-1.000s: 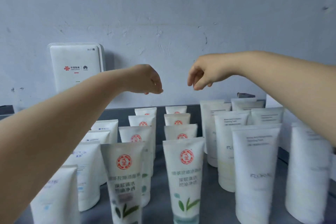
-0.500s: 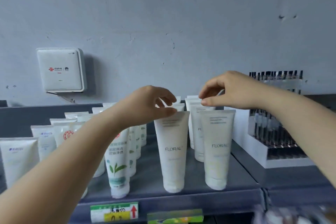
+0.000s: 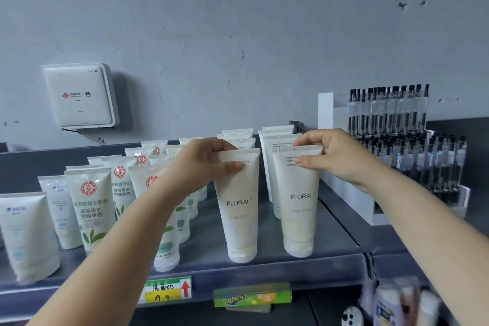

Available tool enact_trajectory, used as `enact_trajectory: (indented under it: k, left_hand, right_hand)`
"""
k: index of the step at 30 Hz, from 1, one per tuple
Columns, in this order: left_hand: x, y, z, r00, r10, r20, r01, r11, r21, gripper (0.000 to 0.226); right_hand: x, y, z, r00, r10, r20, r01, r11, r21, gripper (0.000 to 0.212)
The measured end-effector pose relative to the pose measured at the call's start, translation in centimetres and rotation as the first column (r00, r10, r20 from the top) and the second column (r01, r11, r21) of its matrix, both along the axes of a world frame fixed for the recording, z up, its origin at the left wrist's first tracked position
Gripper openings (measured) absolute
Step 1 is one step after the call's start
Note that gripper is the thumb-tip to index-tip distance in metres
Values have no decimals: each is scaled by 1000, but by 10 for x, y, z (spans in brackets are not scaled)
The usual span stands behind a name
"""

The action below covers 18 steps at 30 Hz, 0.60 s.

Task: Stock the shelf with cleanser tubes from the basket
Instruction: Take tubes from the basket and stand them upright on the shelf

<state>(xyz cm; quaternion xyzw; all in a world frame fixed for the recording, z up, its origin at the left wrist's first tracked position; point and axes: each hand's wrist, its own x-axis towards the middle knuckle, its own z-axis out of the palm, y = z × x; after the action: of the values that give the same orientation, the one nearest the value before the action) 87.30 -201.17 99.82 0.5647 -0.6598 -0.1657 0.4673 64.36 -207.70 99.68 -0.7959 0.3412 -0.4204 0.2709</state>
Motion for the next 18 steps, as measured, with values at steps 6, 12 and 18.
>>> enact_trajectory:
  k: [6, 12, 18]
  left_hand:
    - [3, -2, 0, 997, -71, -31, 71, 997, 9, 11]
    - [5, -4, 4, 988, 51, 147, -46, 998, -34, 10]
    - [2, -1, 7, 987, 65, 149, -67, 998, 4, 10]
  right_hand:
    - [2, 1, -1, 1000, 13, 14, -12, 1000, -7, 23]
    - [3, 0, 0, 999, -26, -30, 24, 998, -63, 23]
    - [1, -2, 2, 997, -22, -74, 16, 997, -79, 21]
